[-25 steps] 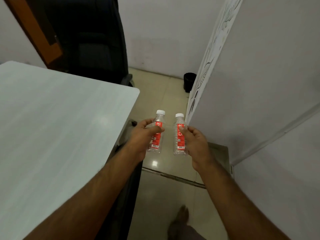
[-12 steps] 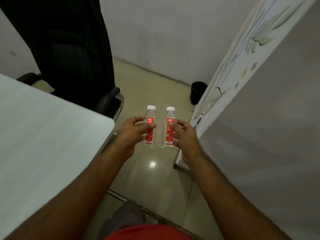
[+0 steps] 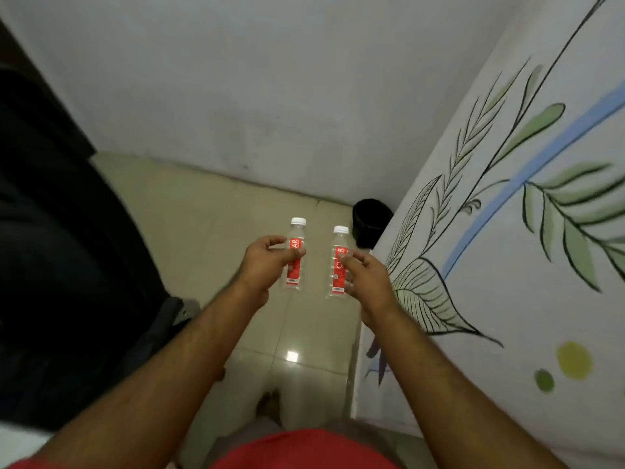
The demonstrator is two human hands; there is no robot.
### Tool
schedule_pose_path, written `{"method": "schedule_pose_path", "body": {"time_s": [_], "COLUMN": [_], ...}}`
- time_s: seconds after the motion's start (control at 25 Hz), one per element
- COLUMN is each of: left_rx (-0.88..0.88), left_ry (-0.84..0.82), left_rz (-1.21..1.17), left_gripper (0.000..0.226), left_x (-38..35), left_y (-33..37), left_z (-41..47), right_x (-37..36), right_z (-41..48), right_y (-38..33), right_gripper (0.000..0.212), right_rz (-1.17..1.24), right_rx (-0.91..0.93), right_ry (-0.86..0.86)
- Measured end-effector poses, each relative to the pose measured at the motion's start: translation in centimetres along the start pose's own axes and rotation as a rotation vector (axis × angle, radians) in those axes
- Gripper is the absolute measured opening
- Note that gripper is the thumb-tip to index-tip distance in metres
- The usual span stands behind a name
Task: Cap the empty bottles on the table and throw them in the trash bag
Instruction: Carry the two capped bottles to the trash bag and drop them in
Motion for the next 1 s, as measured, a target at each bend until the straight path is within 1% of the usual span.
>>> {"method": "schedule_pose_path", "body": {"time_s": [0.12, 0.2, 0.4, 0.48, 0.56, 0.72, 0.76, 0.84, 0.92, 1.0], "left_rx": [-0.014, -0.026, -0.033, 0.005, 0.033, 0.041, 0.031, -0.019, -0.05, -0.049], "left_ry": [-0.077, -0.124, -0.219, -0.266, -0.328, -0.421, -0.471, -0.537, -0.641, -0.73], "left_rz": [0.077, 0.138, 0.271, 0.304, 0.36, 0.468, 0.518, 0.591, 0.704, 0.804], "left_gripper": [0.053, 0.053, 0.054, 0.056, 0.054, 0.046, 0.043, 0.036, 0.034, 0.035], "left_x": [-2.6, -5.3, -14.1, -17.9, -22.2, -27.7, -29.9, -31.6, -36.0, -39.9], "left_y": [5.4, 8.6, 14.2, 15.6, 17.7, 21.7, 22.7, 23.5, 23.7, 22.8], "left_z": [8.0, 14.7, 31.6, 36.5, 41.5, 48.6, 51.5, 53.4, 59.6, 65.1], "right_x": [-0.8, -0.7, 1.7, 3.4, 5.4, 6.6, 7.1, 6.9, 8.4, 10.1], "right_z": [8.0, 14.6, 31.4, 36.9, 42.1, 49.5, 52.4, 54.3, 60.0, 65.0], "right_y": [-3.1, -4.8, -7.8, -9.2, -11.3, -13.7, -14.0, -14.3, -13.6, -12.3], "right_gripper": [0.031, 0.034, 0.032, 0.028, 0.019, 0.002, 0.002, 0.017, 0.026, 0.026], "right_rz": [0.046, 0.083, 0.174, 0.185, 0.188, 0.187, 0.214, 0.261, 0.326, 0.371], "right_rx": [0.015, 0.015, -0.005, -0.02, -0.027, -0.077, -0.091, -0.12, -0.122, -0.135], "right_ry": [0.065, 0.122, 0.227, 0.271, 0.349, 0.429, 0.463, 0.475, 0.586, 0.7]}}
Point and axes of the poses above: each hand's wrist, its own z-axis towards the middle knuckle, its own x-axis out of the back of the hand, y = z × x, the point moved 10 cm from there along z, towards the middle knuckle, and after that the axes turned 15 degrees about z, right-handed, at the moved point
